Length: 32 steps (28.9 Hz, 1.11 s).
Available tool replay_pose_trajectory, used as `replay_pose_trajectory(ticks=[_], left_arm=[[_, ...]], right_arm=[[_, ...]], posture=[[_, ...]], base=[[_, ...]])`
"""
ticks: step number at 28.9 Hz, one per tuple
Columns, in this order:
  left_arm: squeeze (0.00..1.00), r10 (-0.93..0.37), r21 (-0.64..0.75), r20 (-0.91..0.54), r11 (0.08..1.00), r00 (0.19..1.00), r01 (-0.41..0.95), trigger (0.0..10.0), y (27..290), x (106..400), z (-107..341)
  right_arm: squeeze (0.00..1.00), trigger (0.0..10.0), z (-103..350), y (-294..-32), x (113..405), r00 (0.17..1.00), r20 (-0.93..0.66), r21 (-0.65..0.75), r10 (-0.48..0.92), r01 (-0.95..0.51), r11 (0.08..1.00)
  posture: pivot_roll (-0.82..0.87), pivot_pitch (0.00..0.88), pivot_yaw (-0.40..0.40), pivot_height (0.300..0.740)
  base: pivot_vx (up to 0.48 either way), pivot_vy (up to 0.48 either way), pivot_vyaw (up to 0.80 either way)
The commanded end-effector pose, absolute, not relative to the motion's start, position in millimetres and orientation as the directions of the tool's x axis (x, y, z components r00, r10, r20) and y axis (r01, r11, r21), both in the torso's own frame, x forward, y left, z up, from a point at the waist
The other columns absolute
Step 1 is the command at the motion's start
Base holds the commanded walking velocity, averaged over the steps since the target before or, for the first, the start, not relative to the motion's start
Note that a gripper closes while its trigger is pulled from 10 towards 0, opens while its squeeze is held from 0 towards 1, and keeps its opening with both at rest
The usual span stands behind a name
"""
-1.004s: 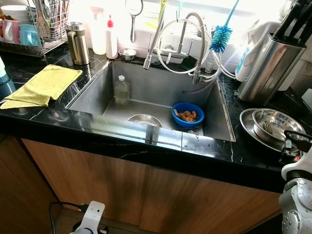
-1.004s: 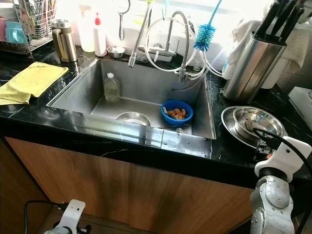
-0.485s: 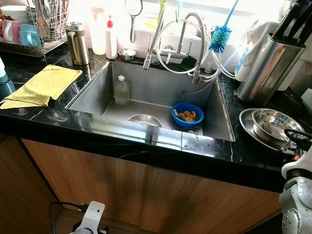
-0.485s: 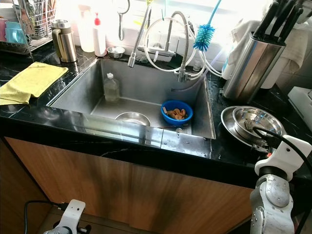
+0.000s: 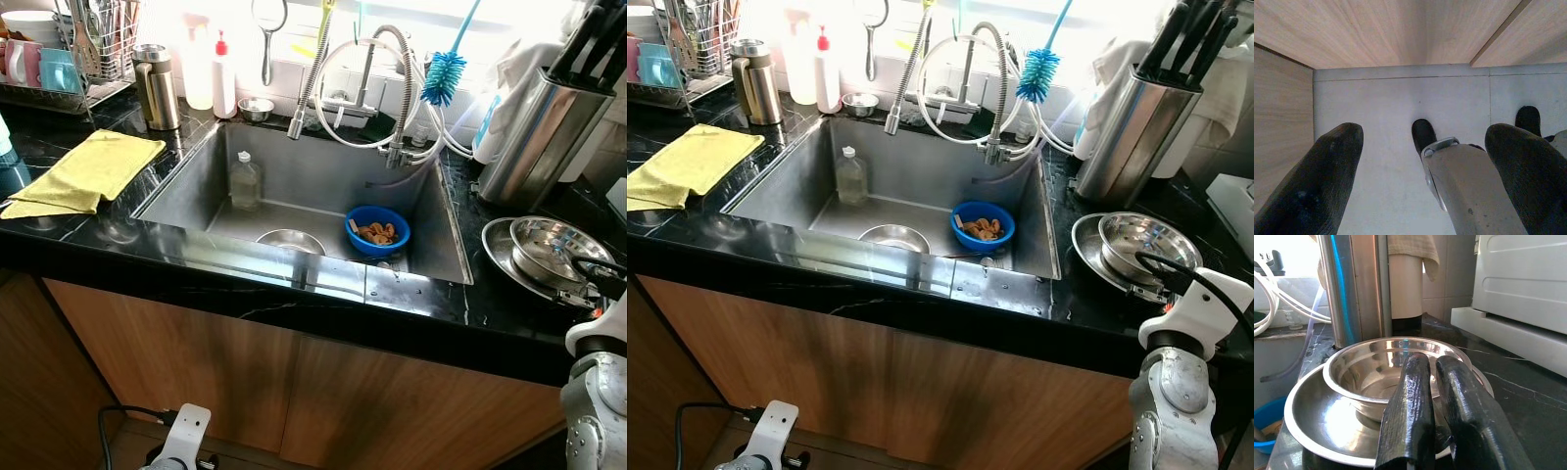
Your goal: Kitchen organization
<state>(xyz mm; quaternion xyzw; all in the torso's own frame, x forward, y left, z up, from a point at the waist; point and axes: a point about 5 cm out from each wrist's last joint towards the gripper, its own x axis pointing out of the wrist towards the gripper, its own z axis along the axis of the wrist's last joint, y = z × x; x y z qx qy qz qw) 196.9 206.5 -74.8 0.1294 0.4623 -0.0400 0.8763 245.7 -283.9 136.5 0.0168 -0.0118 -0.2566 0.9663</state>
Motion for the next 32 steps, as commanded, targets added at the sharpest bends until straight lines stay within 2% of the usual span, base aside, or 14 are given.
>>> replay_pose_trajectory(ticks=[1, 12, 20, 24, 25, 26, 27, 28, 30, 32], left_arm=[[0.00, 0.047, 0.189, -0.822, 0.963, 0.567, 0.194, 10.0, 203.8, 197.3, -75.2], [0.00, 0.047, 0.187, -0.821, 0.964, 0.569, 0.191, 10.0, 203.6, 197.5, -75.1], [0.00, 0.046, 0.184, -0.821, 0.965, 0.569, 0.189, 10.0, 203.0, 197.5, -75.2], [0.00, 0.046, 0.184, -0.821, 0.965, 0.569, 0.188, 10.0, 202.6, 197.7, -75.2], [0.00, 0.046, 0.184, -0.821, 0.965, 0.570, 0.188, 10.0, 202.6, 197.7, -75.1], [0.00, 0.046, 0.184, -0.820, 0.965, 0.570, 0.187, 10.0, 202.5, 197.8, -75.1], [0.00, 0.046, 0.183, -0.820, 0.965, 0.570, 0.187, 10.0, 202.2, 197.8, -75.2], [0.00, 0.045, 0.183, -0.820, 0.965, 0.570, 0.187, 10.0, 202.1, 197.8, -75.2], [0.00, 0.046, 0.182, -0.820, 0.966, 0.571, 0.184, 10.0, 202.0, 197.9, -75.1], [0.00, 0.046, 0.181, -0.819, 0.966, 0.572, 0.183, 10.0, 201.9, 197.9, -75.1]], right_arm=[[0.00, 0.0, 145.9, -284.5, 249.8, 0.869, 0.049, 0.048, -0.493, 0.491, 0.870], [0.00, 0.0, 193.4, -272.8, 262.0, 0.876, 0.202, 0.096, -0.439, 0.428, 0.899], [0.00, 0.0, 207.3, -268.6, 263.5, 0.876, 0.240, 0.092, -0.418, 0.408, 0.908], [0.00, 0.0, 220.9, -260.2, 268.0, 0.894, 0.280, 0.095, -0.350, 0.337, 0.937], [0.00, 3.6, 219.7, -253.7, 271.1, 0.921, 0.266, 0.082, -0.286, 0.274, 0.958], [0.00, 3.6, 218.7, -248.9, 273.0, 0.937, 0.254, 0.074, -0.239, 0.228, 0.971], [0.00, 10.0, 215.3, -241.4, 275.9, 0.958, 0.230, 0.041, -0.172, 0.167, 0.985], [0.00, 10.0, 214.0, -239.7, 276.6, 0.962, 0.223, 0.027, -0.159, 0.157, 0.987], [0.00, 10.0, 205.4, -224.1, 282.0, 0.984, 0.174, -0.010, -0.021, 0.024, 1.000], [0.00, 10.0, 198.3, -215.6, 284.7, 0.989, 0.135, -0.013, 0.054, -0.053, 0.999]], posture=[[0.14, 0.000, -0.144, 0.736], [0.14, 0.000, -0.146, 0.736], [0.14, 0.000, -0.147, 0.736], [0.14, 0.000, -0.150, 0.736], [0.14, 0.000, -0.150, 0.736], [0.14, 0.000, -0.150, 0.736], [0.14, 0.000, -0.152, 0.736], [0.14, 0.000, -0.152, 0.736], [0.14, 0.000, -0.152, 0.736], [0.14, 0.000, -0.153, 0.736]], base=[[0.000, 0.000, 0.00], [0.000, 0.000, 0.00], [0.000, 0.000, 0.00], [0.000, 0.000, 0.00], [0.000, 0.000, 0.00], [0.000, 0.000, 0.00], [0.000, 0.000, 0.00], [0.000, 0.000, 0.00], [0.000, 0.000, 0.00], [0.000, 0.000, 0.00]])
